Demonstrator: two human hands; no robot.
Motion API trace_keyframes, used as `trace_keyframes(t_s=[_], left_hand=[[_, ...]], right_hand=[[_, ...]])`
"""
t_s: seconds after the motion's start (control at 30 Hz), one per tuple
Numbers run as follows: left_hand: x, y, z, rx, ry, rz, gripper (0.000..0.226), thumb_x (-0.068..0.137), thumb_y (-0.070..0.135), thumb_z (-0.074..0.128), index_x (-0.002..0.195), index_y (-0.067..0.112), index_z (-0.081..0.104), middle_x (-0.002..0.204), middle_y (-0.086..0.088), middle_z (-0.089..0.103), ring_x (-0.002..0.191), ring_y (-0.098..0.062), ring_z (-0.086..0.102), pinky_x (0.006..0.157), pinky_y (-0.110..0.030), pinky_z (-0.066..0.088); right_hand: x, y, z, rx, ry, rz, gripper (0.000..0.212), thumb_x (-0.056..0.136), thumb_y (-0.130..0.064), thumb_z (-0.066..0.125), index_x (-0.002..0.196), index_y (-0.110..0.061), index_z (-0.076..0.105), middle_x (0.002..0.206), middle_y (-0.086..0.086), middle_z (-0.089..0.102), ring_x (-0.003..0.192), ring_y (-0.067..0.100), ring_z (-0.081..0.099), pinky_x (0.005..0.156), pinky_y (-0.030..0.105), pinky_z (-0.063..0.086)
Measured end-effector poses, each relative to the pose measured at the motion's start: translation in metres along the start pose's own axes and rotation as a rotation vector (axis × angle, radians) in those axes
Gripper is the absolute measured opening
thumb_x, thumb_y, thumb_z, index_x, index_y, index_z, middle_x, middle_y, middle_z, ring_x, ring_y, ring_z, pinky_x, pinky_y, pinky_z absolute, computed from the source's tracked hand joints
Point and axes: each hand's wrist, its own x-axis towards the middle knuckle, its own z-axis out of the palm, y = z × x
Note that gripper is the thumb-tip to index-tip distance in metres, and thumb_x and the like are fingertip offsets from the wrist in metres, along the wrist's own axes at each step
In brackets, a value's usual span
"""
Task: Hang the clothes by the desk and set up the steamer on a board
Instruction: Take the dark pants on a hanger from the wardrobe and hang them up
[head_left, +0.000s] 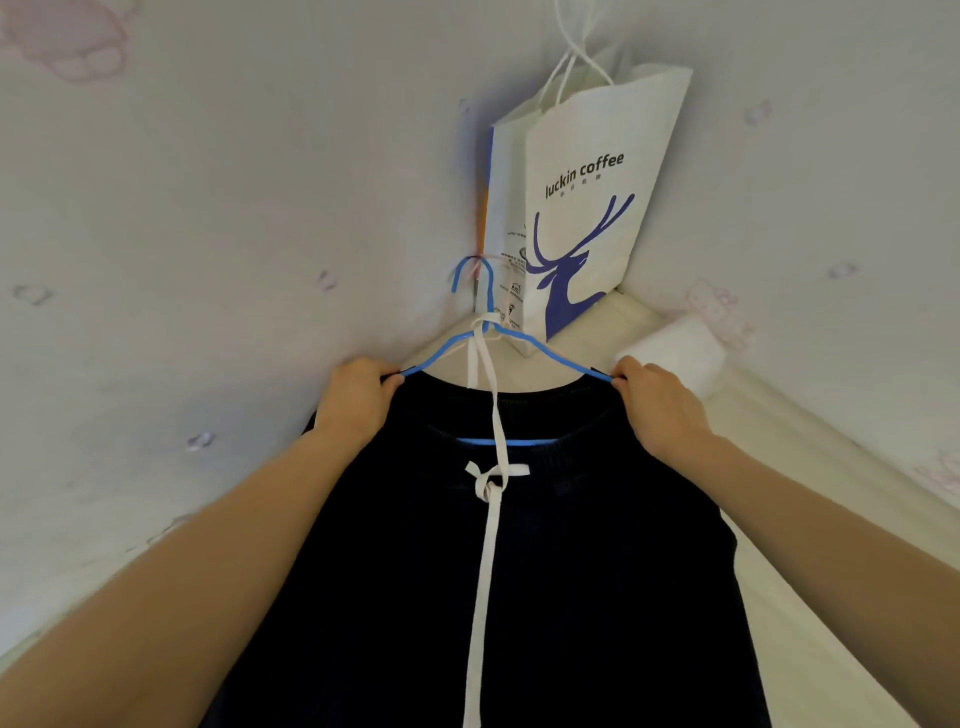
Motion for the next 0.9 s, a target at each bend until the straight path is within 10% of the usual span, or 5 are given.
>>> trace_keyframes(t_s=[0.33,0.9], left_hand=[[-0.009,-0.018,0.034,0.103,-0.031,-0.044,0.024,0.096,0.022,0.052,0.105,0.009,0.07,0.096,-0.015,0.06,0.086,-0.032,0.058,0.078,-0.045,0.051],[-0.117,0.002,0.043,0.367,-0.107,0.031,0.055,0.101,0.035,0.035,0.151,0.018,0.022,0.161,-0.004,0.011,0.147,-0.028,0.007,0.118,-0.048,0.015]], right_hand=[[-0.016,0.004,0.036,-0.441,-0.055,-0.123,0.022,0.09,-0.014,0.054,0.112,-0.011,0.053,0.112,0.008,0.054,0.103,0.029,0.048,0.074,0.034,0.037],[-0.096,-0.005,0.026,-0.198,-0.149,-0.147,0.054,0.1,-0.032,0.034,0.147,-0.007,0.027,0.155,0.013,0.026,0.144,0.03,0.018,0.116,0.042,0.023]])
